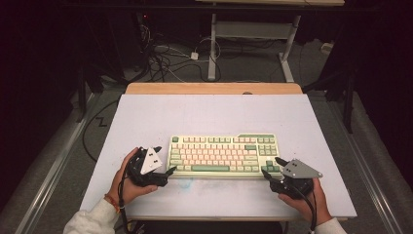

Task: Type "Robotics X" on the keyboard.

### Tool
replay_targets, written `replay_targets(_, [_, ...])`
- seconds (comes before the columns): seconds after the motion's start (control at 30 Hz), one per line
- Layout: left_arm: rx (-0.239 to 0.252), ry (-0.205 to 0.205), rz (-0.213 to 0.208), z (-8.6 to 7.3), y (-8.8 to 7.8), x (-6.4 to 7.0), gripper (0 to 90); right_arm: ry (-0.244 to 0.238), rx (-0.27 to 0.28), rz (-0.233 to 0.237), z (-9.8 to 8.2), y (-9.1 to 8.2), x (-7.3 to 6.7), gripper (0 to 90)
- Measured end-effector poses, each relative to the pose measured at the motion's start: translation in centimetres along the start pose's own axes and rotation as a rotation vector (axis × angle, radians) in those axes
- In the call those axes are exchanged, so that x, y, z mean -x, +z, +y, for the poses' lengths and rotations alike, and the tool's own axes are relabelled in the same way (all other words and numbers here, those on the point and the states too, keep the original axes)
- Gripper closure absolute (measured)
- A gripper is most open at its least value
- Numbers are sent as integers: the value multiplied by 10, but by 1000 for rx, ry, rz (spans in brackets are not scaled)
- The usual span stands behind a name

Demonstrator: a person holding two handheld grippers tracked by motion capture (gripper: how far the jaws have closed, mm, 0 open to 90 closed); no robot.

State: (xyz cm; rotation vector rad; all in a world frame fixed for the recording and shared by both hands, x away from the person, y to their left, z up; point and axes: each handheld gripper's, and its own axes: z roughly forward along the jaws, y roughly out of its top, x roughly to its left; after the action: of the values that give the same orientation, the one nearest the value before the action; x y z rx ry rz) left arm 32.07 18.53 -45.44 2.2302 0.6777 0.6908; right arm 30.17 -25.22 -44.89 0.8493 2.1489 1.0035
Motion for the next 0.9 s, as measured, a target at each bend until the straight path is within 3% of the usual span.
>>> replay_targets(0.23, [-25,-20,-13,-10,-1,4,188,26,23,24,6,-4,1,721])
replay_targets(0.4, [-53,-26,-25,-17,-2,8,188,1,5,69,14,3,0,885])
replay_targets(0.7, [-71,-45,-28,-28,-9,10,198,-28,-79,130,30,33,0,900])
replay_targets(0.9, [-85,-42,-34,-31,-9,13,198,-44,-111,146,36,49,0,900])
